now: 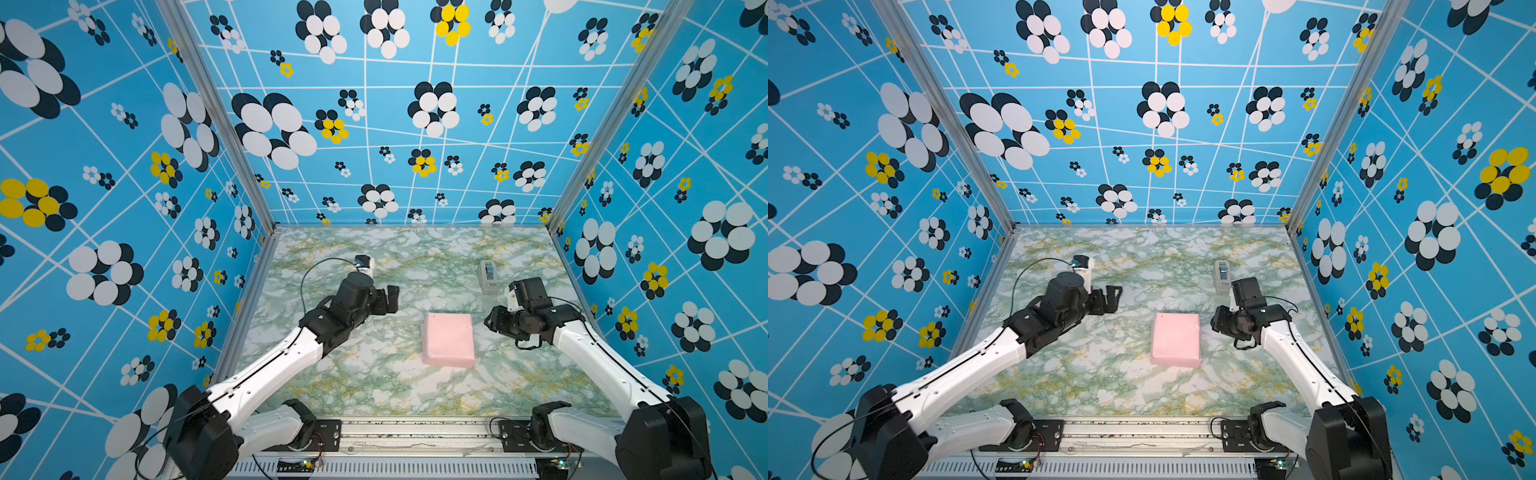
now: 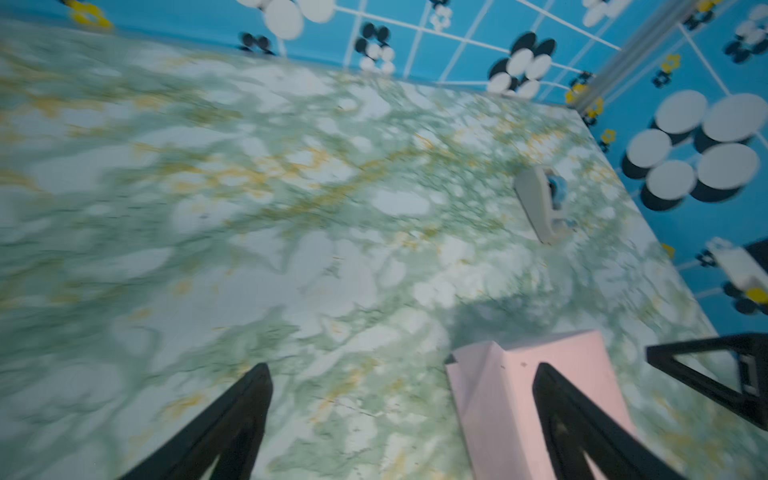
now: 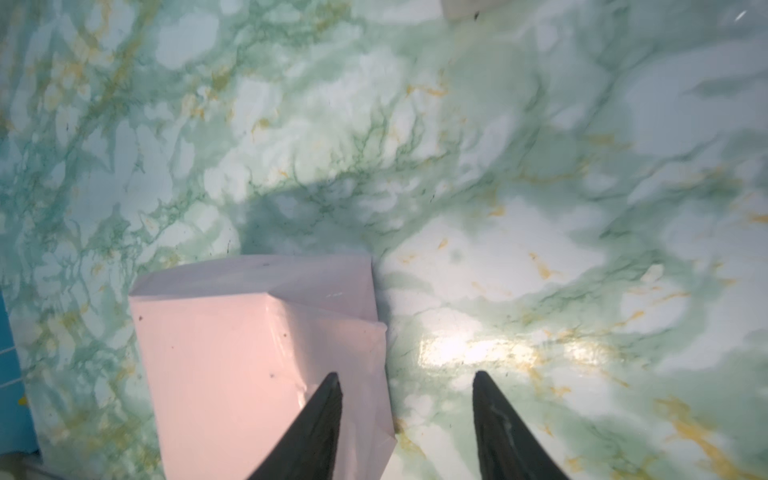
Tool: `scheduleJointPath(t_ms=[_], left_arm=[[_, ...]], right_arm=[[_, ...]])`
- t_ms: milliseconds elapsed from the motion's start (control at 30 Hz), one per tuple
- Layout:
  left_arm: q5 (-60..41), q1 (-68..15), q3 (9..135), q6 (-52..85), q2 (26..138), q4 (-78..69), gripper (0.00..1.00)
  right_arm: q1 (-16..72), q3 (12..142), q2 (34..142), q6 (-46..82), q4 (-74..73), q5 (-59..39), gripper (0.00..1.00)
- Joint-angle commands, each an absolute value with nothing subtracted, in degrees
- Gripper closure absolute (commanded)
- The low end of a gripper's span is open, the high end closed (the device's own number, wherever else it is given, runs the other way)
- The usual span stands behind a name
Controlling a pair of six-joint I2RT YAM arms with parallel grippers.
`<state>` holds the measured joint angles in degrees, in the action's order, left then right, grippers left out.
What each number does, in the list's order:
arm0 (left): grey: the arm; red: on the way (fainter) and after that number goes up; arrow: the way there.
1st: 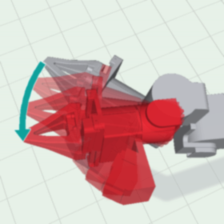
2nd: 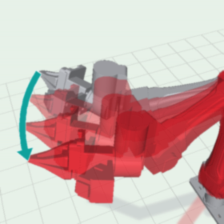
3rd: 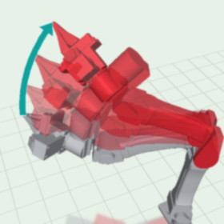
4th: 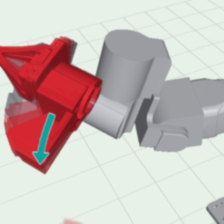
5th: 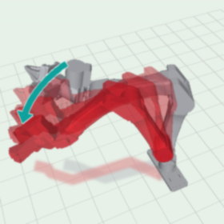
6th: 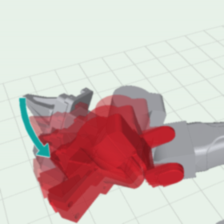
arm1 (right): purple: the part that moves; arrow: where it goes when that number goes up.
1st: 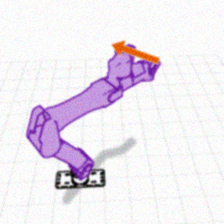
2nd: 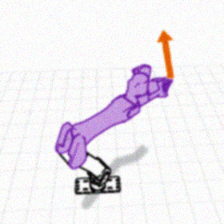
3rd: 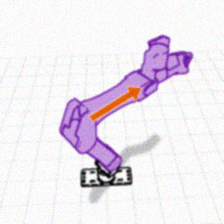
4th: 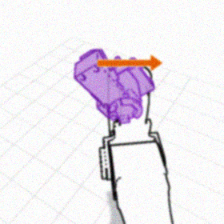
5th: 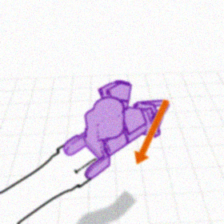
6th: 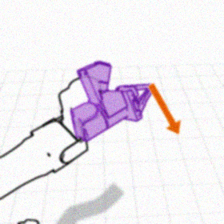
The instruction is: Wrap the gift box in paper
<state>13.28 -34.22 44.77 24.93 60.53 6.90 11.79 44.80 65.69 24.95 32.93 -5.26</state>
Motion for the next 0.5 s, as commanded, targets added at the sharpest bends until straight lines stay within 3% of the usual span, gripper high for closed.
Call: scheduleJointPath(t_ms=[0,33,167,267,467], left_arm=[[30.01,-31.07,35.92,11.04,53.6,-3.27,0.01],[32.14,-29.55,33.02,7.48,52.08,-7.94,0.01],[30.67,-21.47,25.93,2.12,52.05,-17.81,0.01],[27.65,-16.69,23.36,0.78,56.29,-20.9,0.01],[18.31,-10.0,16.34,0.24,68.91,-40.83,0.01]], right_arm=[[10.91,45.04,63.13,18.74,21.84,8.21,0.23],[10.45,43.84,62.77,17.44,18.36,11.25,0.02],[7.83,38.27,62.52,11.79,3.63,15.11,0.01],[4.18,33.78,64.59,7.76,-6.87,13.61,0.01],[-0.82,25.52,70.41,5.28,-26.8,6.92,0.01]])
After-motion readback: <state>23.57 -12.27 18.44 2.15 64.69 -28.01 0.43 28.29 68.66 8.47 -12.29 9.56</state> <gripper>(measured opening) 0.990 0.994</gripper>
